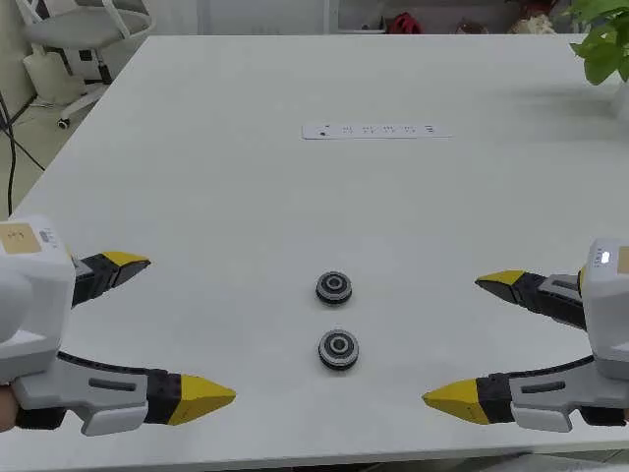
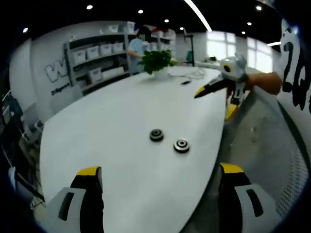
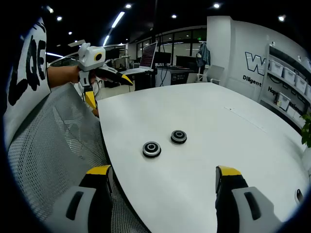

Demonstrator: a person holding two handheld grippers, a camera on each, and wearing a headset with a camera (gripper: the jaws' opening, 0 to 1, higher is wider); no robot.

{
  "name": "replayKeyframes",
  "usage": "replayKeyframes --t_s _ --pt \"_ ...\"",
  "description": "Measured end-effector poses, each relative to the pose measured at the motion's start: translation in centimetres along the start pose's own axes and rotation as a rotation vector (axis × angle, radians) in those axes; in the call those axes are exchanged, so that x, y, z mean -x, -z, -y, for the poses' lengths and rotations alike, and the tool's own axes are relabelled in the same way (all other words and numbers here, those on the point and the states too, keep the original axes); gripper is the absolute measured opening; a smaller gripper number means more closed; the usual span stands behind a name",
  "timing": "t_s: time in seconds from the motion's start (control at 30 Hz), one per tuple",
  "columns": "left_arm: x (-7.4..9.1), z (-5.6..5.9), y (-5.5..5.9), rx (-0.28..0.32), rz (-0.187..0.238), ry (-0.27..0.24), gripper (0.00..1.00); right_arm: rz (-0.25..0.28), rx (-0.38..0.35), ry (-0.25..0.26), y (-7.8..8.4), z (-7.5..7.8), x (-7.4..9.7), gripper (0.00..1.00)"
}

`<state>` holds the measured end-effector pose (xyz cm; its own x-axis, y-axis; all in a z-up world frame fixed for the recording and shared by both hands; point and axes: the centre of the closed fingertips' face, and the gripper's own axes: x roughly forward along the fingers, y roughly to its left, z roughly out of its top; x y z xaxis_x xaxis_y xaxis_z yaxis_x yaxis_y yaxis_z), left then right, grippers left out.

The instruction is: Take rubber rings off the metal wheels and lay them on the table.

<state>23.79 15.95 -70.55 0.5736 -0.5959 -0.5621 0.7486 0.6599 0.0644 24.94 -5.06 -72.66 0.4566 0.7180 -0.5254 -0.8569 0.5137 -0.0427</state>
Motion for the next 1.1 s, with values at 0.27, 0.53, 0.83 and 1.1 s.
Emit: replayKeyframes --t_s 0.27,0.53,0.83,1.1 --pt "0.07 -0.08 0.07 0.002 -0.001 -0.003 1.0 -0.003 -0.001 -0.002 0.1 -0.09 -0.03 0.86" --pt "0.08 -0.03 0.18 0.002 -0.005 -0.003 1.0 -0.005 -0.006 0.002 0.26 -0.03 0.02 0.87" --pt "0.1 -0.01 0.11 0.001 -0.005 -0.002 1.0 -0.009 -0.003 0.003 0.28 -0.03 0.09 0.87" --pt "0.14 -0.12 0.19 0.001 -0.009 -0.001 1.0 -0.016 -0.004 -0.003 0.36 0.0 0.1 0.87"
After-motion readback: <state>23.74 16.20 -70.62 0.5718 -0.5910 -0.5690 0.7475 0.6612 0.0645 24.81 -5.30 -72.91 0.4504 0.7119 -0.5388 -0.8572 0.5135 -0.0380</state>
